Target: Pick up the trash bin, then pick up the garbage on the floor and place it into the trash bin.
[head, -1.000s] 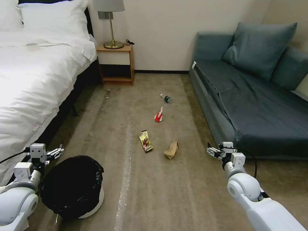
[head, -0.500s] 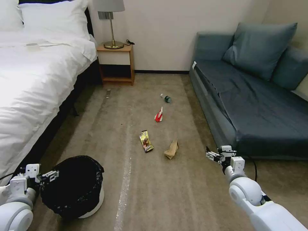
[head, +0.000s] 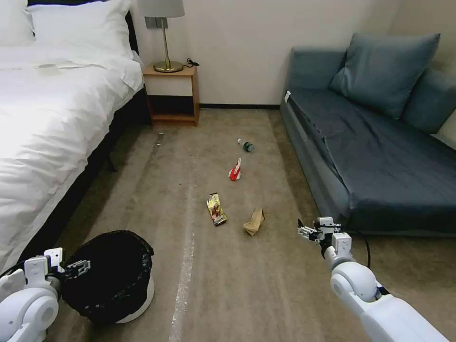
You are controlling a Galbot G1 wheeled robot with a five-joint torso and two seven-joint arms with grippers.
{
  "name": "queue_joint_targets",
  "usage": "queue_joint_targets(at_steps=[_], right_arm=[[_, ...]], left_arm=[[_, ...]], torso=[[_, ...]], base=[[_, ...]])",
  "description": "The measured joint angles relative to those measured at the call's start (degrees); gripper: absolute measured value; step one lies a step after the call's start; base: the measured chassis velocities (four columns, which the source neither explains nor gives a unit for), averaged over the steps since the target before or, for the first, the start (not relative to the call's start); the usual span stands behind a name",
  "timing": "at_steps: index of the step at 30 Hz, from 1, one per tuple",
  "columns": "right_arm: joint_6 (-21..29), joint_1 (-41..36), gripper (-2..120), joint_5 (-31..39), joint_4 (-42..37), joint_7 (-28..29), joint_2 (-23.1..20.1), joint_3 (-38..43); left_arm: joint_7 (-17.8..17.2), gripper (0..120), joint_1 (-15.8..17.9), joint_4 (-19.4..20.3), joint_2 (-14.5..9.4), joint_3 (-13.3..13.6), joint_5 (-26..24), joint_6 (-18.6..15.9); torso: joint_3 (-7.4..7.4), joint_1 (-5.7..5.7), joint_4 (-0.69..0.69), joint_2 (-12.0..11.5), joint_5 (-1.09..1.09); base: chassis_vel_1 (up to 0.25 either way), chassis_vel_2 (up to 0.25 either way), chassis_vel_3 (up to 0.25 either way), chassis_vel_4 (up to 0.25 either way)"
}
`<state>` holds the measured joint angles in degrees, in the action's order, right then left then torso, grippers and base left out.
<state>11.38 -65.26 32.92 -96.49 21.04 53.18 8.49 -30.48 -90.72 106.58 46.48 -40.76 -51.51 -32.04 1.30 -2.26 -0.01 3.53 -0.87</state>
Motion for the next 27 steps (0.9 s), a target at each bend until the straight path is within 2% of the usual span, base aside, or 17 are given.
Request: queue_joint_targets(at_steps=[4, 6, 7, 8, 9, 11, 13, 20, 23, 27], right_arm=[[0.0, 0.7, 100, 0.0, 0.5, 0.2, 0.5, -0.8], [0.0, 1.0, 100, 0.1, 0.7, 0.4, 0.7, -1.0], [0.0, 1.0, 100, 0.1, 0.7, 0.4, 0.7, -1.0], [0.0, 1.1, 100, 0.2, 0.9, 0.5, 0.7, -1.2], [0.0, 1.2, 100, 0.2, 1.2, 0.5, 0.8, -1.3], [0.0, 1.2, 100, 0.2, 1.2, 0.5, 0.8, -1.4], [0.0, 1.2, 100, 0.2, 1.4, 0.6, 1.0, -1.6], [0.1, 1.3, 100, 0.2, 1.4, 1.1, 1.5, -1.8], [0.2, 1.2, 100, 0.2, 1.5, 1.4, 1.9, -2.0], [0.2, 1.2, 100, 0.2, 1.3, 1.7, 2.2, -2.1]], left_arm=[[-0.4, 99, 1.8, -2.6, 0.6, 1.8, 0.4, 0.0], [-0.6, 98, 3.6, -5.1, 1.9, 3.8, 1.3, 0.5], [-0.6, 98, 3.6, -5.1, 1.9, 3.8, 1.3, 0.5], [-0.7, 97, 4.5, -6.4, 2.5, 4.9, 2.0, 1.0], [-0.8, 96, 5.2, -7.2, 3.1, 5.5, 2.6, 1.6], [-0.8, 95, 5.6, -7.5, 3.4, 5.8, 2.9, 1.8], [-0.9, 86, 6.5, -8.8, 4.0, 7.0, 4.1, 2.9], [-0.5, 71, 6.7, -10.0, 3.9, 7.5, 6.3, 5.2], [1.4, 57, 5.9, -9.9, 3.3, 6.6, 8.1, 7.3], [2.3, 50, 5.1, -9.1, 2.9, 6.0, 8.2, 8.0]], torso=[[0.00, 0.00, 0.00, 0.0, 0.00], [0.00, 0.00, 0.01, 0.0, -0.01], [0.00, 0.00, 0.01, 0.0, -0.01], [-0.01, 0.00, -0.02, 0.0, 0.03], [-0.01, 0.00, 0.02, 0.0, 0.10], [-0.02, 0.01, -0.01, 0.0, 0.17], [-0.03, 0.01, 0.02, 0.0, 0.20], [-0.02, 0.01, 0.03, 0.0, 0.09], [0.00, 0.01, 0.00, 0.0, -0.08], [0.01, -0.01, -0.02, 0.0, -0.14]], base=[[0.000, 0.000, 0.000, 0.000], [0.000, 0.000, 0.000, 0.000], [0.000, 0.000, 0.000, 0.000], [0.000, 0.000, 0.000, 0.000], [0.000, 0.000, 0.000, 0.000], [0.000, 0.000, 0.000, 0.000], [0.000, 0.000, 0.000, 0.000], [0.000, 0.000, 0.000, 0.000], [0.000, 0.000, 0.000, 0.000], [0.000, 0.000, 0.000, 0.000]])
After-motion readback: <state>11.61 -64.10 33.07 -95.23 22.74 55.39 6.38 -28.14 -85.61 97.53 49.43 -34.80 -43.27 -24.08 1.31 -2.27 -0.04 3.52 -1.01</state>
